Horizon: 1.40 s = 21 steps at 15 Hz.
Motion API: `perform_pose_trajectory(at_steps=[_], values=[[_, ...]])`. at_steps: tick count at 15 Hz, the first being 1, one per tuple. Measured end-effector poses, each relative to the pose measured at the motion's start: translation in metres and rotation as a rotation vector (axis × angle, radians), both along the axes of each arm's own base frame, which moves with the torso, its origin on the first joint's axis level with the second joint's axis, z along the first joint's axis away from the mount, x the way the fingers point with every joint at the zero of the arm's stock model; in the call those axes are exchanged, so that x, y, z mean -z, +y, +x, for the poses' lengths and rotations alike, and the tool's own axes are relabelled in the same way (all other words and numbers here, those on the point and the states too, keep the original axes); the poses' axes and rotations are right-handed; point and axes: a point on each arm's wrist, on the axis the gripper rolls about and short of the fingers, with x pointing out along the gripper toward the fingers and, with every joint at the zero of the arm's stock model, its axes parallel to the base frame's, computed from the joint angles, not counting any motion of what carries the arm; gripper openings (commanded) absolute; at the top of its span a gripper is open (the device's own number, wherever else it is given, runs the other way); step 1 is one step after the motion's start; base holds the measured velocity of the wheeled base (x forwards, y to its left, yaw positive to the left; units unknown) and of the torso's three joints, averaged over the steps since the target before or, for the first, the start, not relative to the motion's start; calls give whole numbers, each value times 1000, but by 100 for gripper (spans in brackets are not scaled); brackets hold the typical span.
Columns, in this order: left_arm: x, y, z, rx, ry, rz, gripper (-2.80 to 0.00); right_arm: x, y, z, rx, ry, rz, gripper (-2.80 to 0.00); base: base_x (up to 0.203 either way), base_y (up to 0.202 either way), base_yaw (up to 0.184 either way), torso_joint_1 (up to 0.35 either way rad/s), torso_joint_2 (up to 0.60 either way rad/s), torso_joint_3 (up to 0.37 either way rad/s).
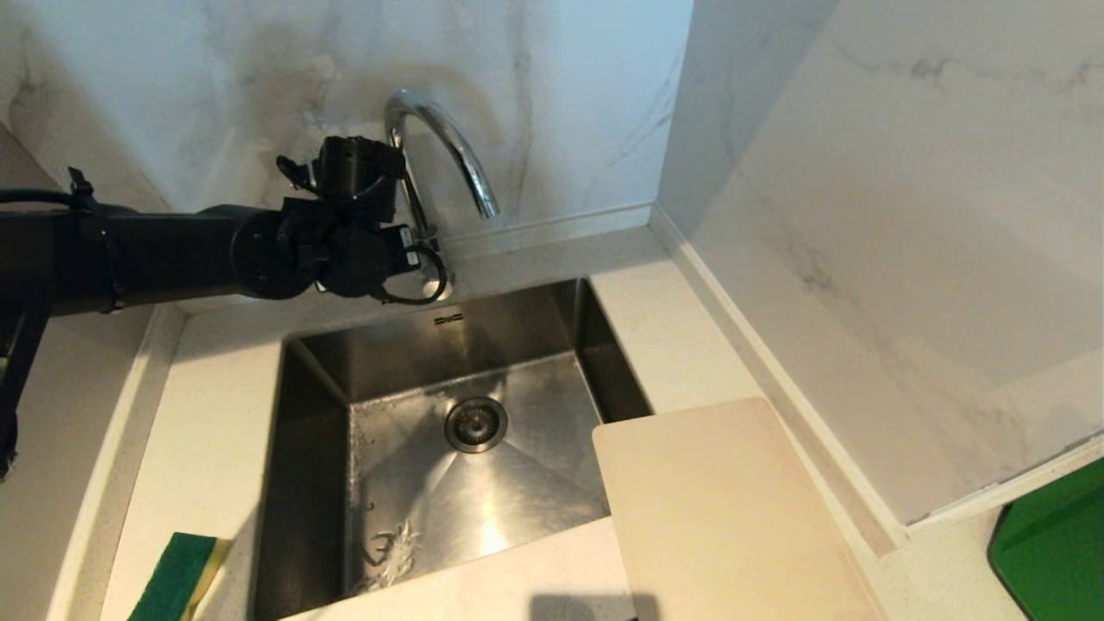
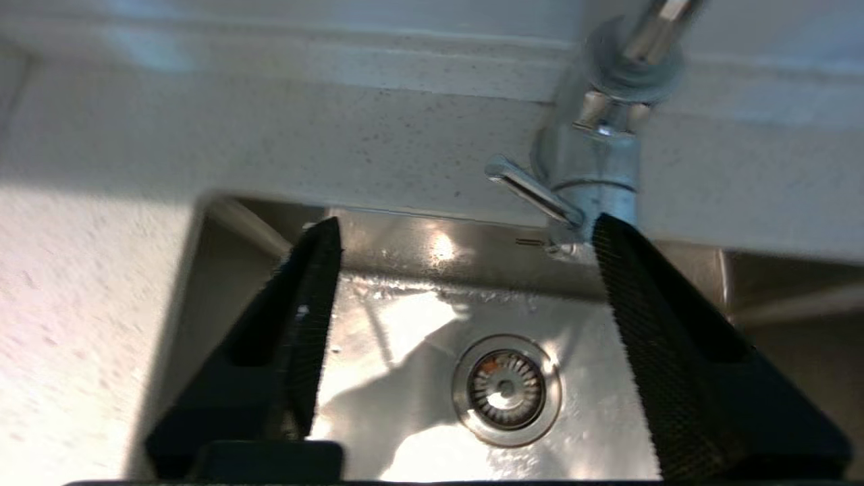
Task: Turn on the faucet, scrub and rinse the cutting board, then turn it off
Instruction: Turn on the tap
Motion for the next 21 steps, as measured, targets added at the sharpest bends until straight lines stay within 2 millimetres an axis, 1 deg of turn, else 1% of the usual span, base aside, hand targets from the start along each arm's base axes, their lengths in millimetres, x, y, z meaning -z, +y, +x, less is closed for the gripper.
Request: perform_pose_trajectory(at_steps=[4,9,12,17,21], values=[[10,-7,10,-54,-80,-109,0,0,0,0,0,0,0,-280,0,0,0,0,0,0],[15,-11,20,-81,-152,-145,0,0,0,0,0,0,0,-280,0,0,0,0,0,0],[26,-8,30,-131,-173,-142,0,0,0,0,0,0,0,-280,0,0,0,0,0,0],[49,7,49,-182,-155,-124,0,0,0,0,0,0,0,-280,0,0,0,0,0,0],[61,5,56,-182,-145,-117,0,0,0,0,0,0,0,-280,0,0,0,0,0,0]])
